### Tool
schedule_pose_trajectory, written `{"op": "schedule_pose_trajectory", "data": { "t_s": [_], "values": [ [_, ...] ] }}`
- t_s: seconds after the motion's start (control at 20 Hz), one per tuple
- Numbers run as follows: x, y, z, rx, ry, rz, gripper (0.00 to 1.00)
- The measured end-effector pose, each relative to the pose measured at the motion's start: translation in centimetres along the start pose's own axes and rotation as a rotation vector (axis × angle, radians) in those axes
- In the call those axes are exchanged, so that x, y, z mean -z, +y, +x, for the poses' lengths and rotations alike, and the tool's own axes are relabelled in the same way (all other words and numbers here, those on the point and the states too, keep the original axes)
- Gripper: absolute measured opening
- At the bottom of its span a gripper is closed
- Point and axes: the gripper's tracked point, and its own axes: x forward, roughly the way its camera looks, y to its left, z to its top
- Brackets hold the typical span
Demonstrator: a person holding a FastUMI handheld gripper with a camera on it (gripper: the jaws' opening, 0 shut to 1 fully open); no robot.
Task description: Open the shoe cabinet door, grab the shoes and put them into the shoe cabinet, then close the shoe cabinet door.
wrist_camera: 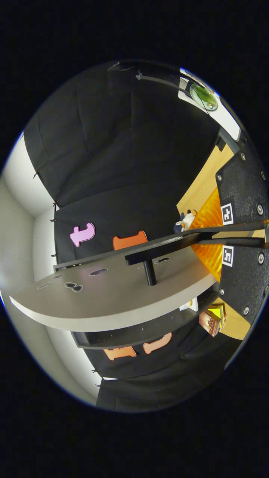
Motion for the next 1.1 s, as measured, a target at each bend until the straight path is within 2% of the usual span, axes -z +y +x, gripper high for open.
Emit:
{"op": "schedule_pose_trajectory", "data": {
  "t_s": [0.2,0.35,0.55,0.8,1.0,1.1],
  "values": [
    [0.1,-0.3,-0.4,0.002,0.003,0.029,0.12],
    [-0.1,-1.0,-1.2,0.038,-0.023,0.045,0.22],
    [-0.6,-2.4,-1.7,0.108,-0.068,-0.044,0.37],
    [-1.4,-2.2,-2.3,0.129,-0.134,-0.11,0.53],
    [0.8,-0.2,-2.1,0.065,-0.079,-0.101,0.6],
    [2.4,0.9,-1.8,0.034,-0.034,-0.099,0.69]
  ]
}}
